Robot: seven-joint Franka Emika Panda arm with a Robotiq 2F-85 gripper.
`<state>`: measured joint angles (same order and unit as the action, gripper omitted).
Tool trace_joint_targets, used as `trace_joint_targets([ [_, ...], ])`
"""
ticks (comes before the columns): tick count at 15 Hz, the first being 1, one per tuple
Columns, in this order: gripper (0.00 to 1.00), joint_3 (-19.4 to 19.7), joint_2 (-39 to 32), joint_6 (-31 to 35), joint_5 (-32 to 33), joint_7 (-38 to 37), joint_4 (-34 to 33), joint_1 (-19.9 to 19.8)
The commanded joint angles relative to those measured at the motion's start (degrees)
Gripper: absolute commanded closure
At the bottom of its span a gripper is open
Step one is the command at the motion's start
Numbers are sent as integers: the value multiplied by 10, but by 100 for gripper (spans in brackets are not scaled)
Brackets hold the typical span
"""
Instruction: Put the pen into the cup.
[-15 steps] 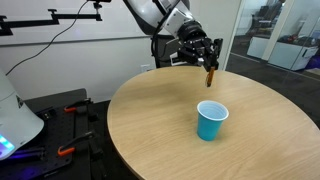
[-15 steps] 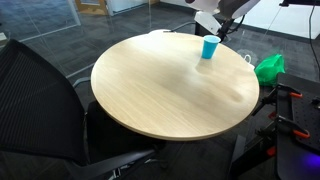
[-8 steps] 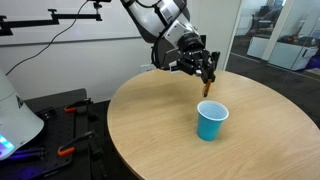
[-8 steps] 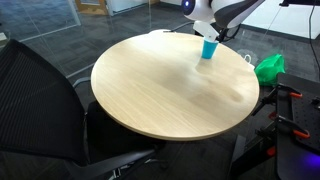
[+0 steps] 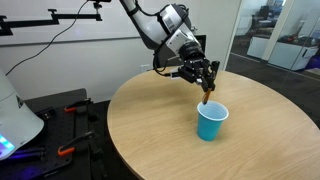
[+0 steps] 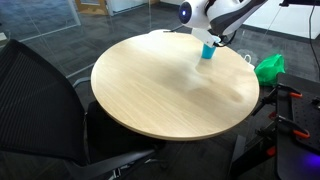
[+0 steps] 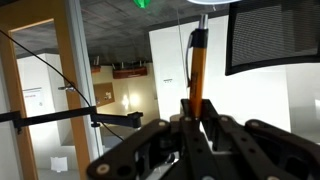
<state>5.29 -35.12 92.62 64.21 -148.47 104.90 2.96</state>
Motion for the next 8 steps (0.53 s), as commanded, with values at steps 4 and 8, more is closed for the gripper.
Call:
trace_joint_targets([
  [4,96,-9,-26,38,50,27,-22,-14],
  [8,96,-11,-40,66,76,47,-29,-21],
])
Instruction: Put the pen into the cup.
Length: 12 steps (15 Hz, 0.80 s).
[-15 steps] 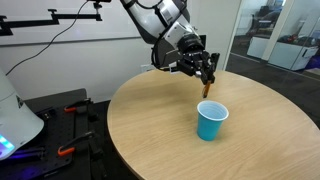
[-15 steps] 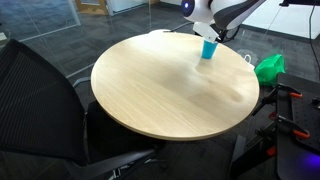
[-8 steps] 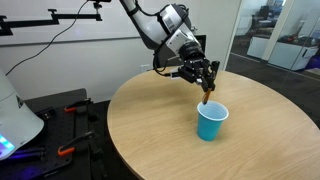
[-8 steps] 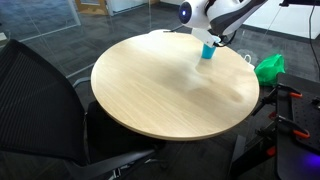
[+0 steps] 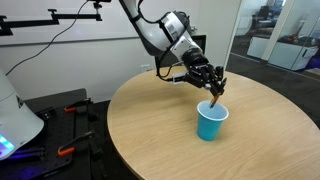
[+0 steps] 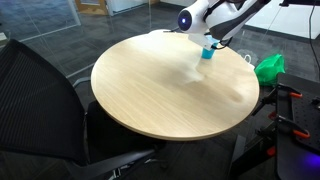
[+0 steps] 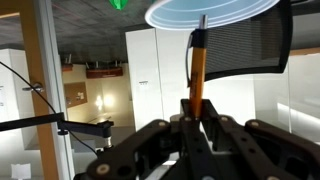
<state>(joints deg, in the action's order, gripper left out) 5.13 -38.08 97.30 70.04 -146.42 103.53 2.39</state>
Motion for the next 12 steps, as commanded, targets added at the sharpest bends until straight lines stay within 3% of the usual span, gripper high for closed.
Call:
trace_joint_targets([
  [1,96,-9,-14,25,22,33,-19,-17],
  [12,96,-10,-59,47,20,77,-44,-20],
])
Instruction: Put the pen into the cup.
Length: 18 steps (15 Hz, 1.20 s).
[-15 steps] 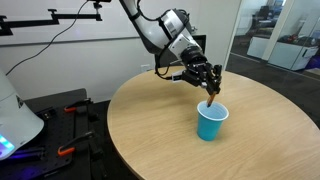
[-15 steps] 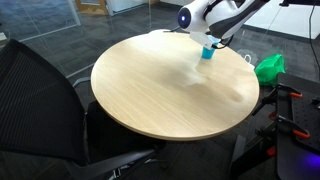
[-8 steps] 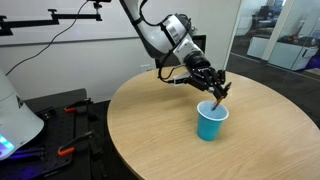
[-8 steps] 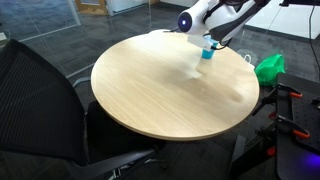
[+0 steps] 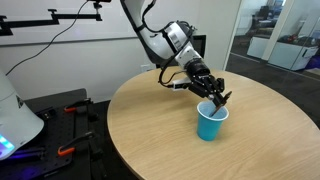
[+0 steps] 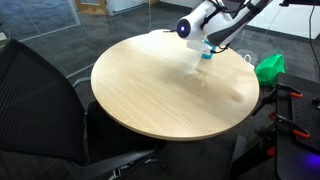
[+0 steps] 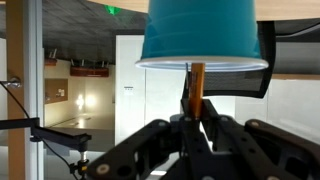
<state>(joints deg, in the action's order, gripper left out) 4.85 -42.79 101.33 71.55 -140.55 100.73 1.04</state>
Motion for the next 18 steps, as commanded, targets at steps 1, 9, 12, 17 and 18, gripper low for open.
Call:
trace_joint_targets([
  [1,96,-8,-14,5,4,18,-17,-6],
  [9,31,-8,-7,6,3,9,-11,-6],
  [12,8,-7,-3,6,3,6,-10,-6],
  [17,0,-7,22,4,7,-13,11,1],
  [18,0,-8,28,0,6,-17,15,3],
])
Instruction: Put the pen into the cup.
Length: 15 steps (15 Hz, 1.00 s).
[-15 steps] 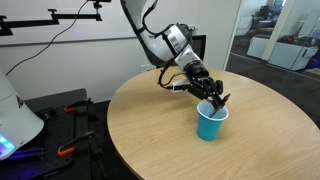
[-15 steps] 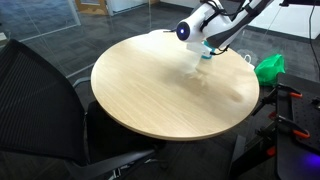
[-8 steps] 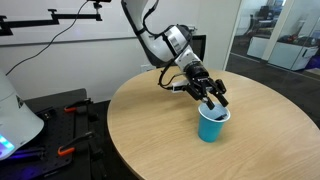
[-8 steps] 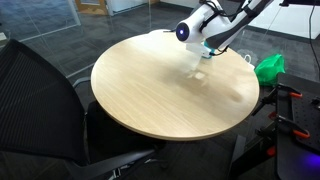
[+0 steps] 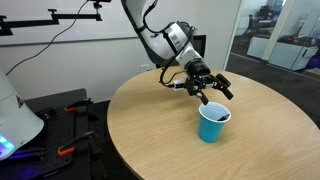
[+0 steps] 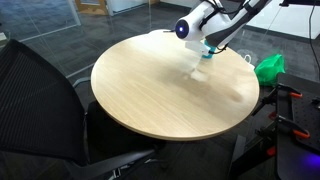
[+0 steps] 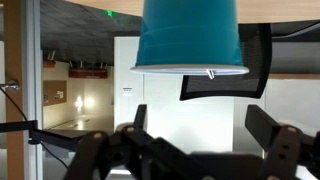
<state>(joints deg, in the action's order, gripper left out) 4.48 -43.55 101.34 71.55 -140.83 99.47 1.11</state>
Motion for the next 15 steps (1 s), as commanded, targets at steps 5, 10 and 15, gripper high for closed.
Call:
trace_joint_targets([
  [5,0,0,80,-39,15,-65,58,21],
  [10,0,41,132,-66,-10,-80,67,69],
  [15,0,109,179,-60,-13,-81,76,136],
])
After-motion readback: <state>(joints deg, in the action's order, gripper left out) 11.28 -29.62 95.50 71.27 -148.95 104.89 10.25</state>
